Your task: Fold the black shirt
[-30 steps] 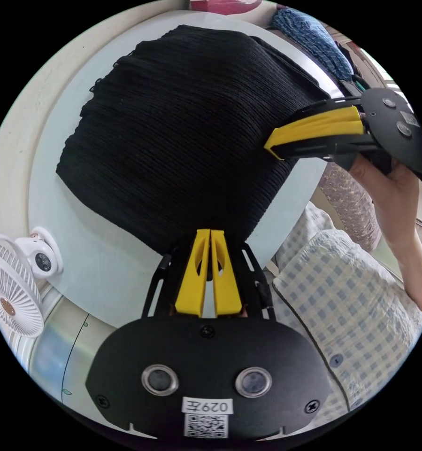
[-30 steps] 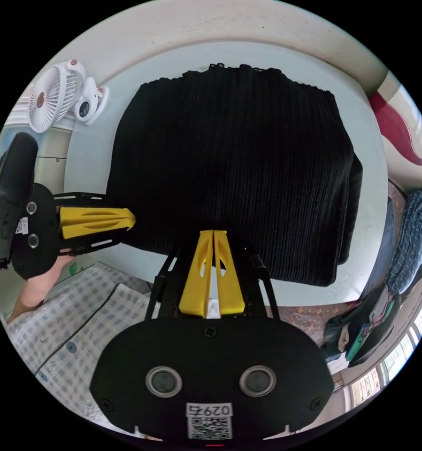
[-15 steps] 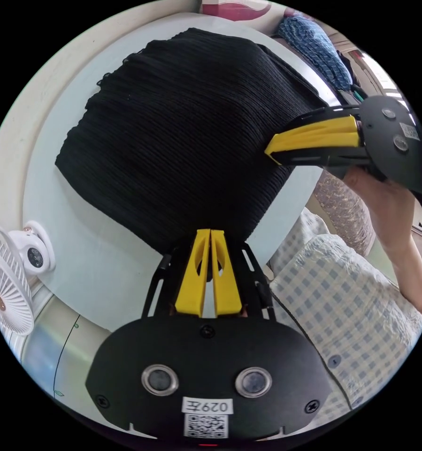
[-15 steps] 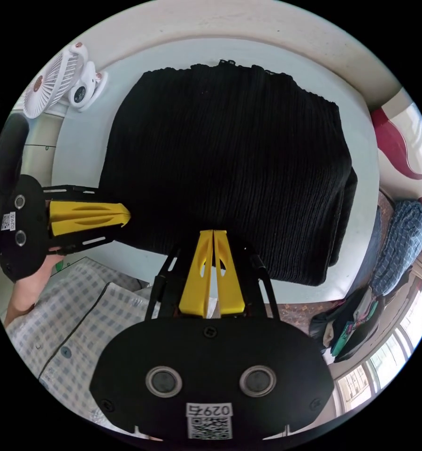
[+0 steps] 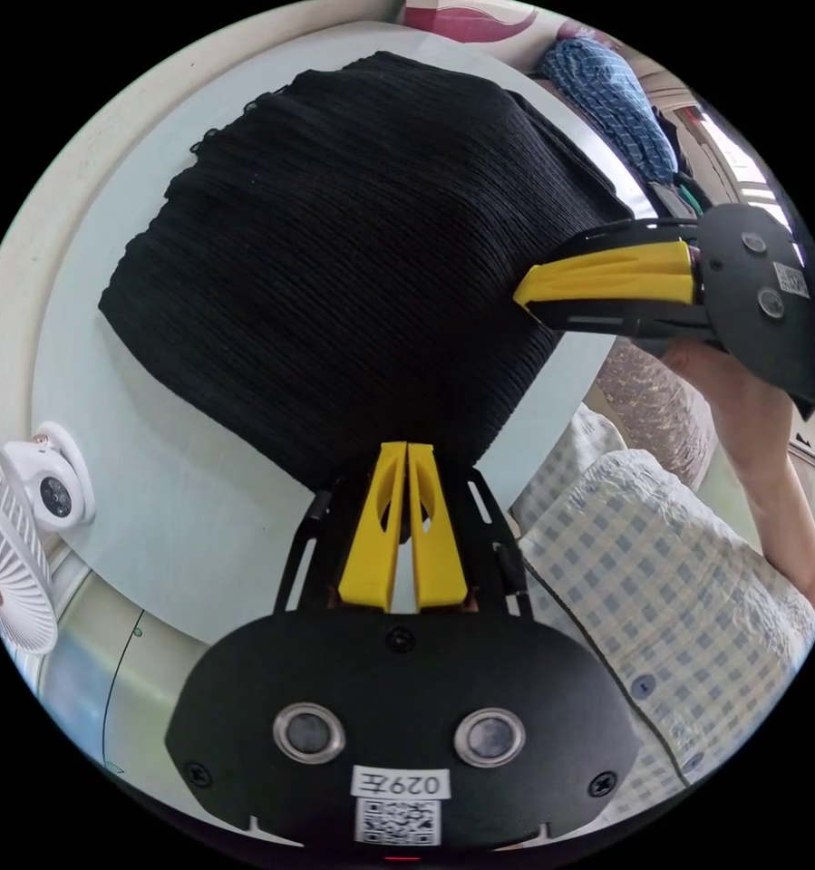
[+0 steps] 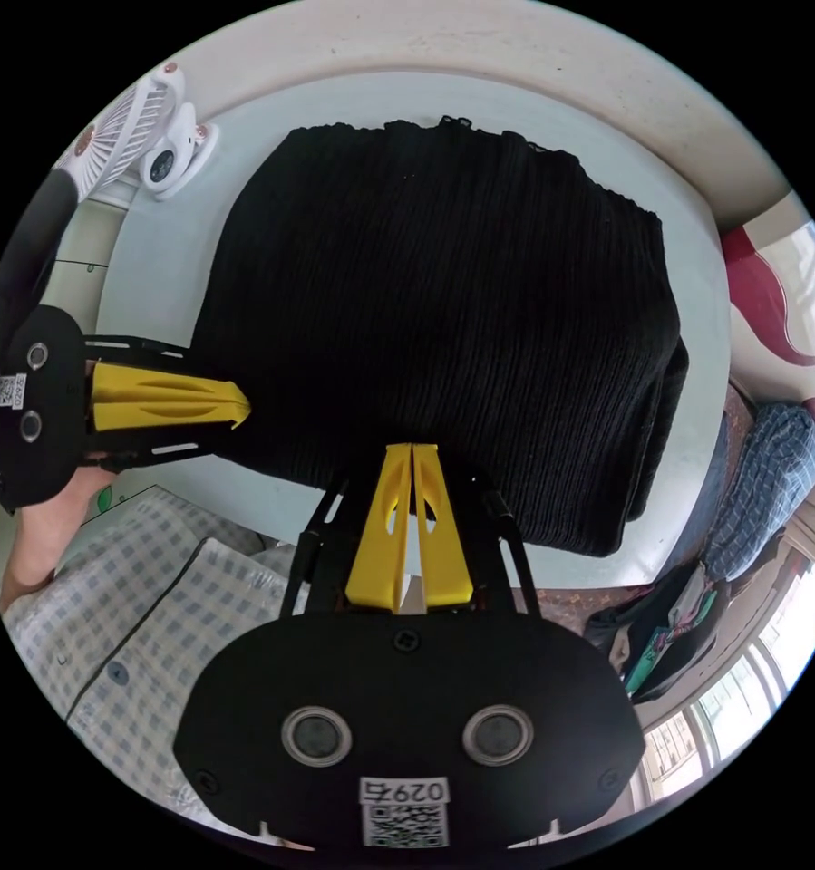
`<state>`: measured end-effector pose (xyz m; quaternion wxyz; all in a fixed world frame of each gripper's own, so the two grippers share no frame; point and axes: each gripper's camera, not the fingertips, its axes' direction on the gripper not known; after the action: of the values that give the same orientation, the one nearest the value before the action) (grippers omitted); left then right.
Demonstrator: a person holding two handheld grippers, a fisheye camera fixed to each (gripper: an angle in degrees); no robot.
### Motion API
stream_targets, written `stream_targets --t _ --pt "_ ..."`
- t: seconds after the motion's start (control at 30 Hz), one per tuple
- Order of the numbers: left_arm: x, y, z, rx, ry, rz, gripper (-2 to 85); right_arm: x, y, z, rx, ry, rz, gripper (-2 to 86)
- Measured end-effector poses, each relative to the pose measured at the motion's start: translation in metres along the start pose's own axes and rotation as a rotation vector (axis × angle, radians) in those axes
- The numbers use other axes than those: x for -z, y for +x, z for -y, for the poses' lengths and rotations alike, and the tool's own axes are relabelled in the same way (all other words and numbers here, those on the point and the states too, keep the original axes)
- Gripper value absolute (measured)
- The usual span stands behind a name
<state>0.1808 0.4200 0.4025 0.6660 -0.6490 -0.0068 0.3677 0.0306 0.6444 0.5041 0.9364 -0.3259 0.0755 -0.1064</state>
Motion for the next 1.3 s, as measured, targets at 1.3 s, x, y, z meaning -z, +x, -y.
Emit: stream_targets --t 1.3 --pt "0.006 -0.023 -0.016 0.007 -0.052 -0.038 -1.0 -0.015 -0.016 0.052 -0.014 -0.168 -0.023 -0.7"
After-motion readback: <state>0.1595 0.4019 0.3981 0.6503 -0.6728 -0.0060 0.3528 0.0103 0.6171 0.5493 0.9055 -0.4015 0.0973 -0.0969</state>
